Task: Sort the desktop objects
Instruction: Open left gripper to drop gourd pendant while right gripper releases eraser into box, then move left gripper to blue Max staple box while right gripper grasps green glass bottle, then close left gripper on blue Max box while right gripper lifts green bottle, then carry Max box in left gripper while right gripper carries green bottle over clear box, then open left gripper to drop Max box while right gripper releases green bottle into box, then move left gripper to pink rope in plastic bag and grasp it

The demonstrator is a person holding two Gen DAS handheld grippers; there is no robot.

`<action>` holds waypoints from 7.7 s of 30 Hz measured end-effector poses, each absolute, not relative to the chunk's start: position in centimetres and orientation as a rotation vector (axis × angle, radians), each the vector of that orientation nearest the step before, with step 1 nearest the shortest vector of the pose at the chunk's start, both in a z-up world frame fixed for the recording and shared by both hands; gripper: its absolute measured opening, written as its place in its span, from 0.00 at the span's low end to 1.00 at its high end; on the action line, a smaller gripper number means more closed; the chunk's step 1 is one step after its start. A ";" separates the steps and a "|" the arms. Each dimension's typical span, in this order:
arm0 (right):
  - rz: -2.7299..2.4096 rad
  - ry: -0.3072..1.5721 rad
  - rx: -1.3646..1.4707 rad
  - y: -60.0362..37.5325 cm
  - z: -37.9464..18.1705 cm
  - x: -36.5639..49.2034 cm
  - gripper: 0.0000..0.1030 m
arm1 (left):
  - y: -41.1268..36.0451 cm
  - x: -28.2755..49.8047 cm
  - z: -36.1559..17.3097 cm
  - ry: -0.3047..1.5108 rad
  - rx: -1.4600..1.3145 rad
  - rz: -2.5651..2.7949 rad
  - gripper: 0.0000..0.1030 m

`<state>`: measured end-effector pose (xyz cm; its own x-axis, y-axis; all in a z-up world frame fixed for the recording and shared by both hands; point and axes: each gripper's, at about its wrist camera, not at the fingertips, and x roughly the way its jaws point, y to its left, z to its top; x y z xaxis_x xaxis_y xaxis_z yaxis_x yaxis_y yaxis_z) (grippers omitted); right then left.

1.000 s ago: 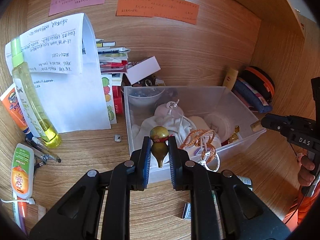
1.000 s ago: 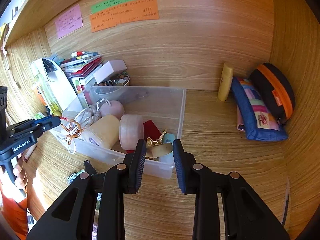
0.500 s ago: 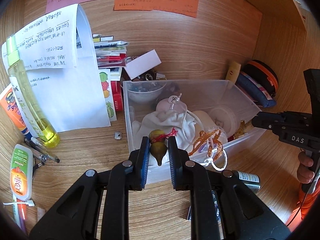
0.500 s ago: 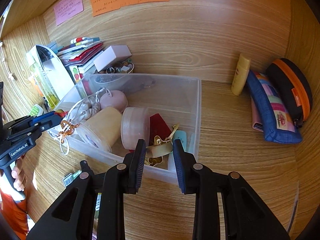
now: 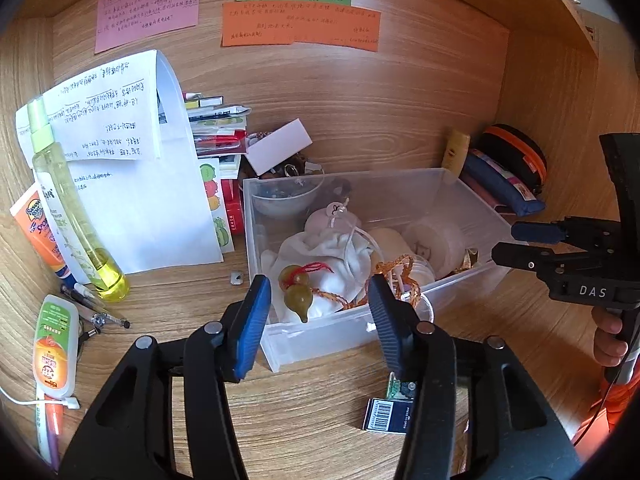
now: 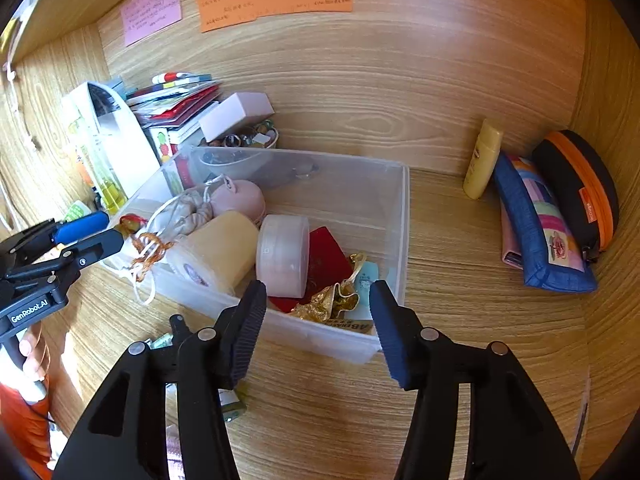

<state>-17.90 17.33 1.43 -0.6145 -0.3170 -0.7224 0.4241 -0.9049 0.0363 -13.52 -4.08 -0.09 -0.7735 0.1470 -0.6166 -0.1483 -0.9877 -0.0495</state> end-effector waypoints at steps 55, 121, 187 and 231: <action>-2.259 0.275 1.198 13.6 -3.6 -13.1 0.44 | 0.3 -9.8 -7.0 0.139 -1.341 2.582 0.91; -2.593 0.126 0.842 18.8 7.1 -15.8 0.38 | -1.7 -13.5 4.2 -0.003 -0.882 2.791 0.46; -2.580 0.418 1.017 16.2 1.0 -11.8 0.82 | -1.0 -11.4 0.4 0.165 -1.015 2.817 0.93; -2.617 0.263 1.151 23.4 -2.0 -5.6 0.82 | 6.9 -3.2 -7.8 0.188 -1.244 2.544 0.72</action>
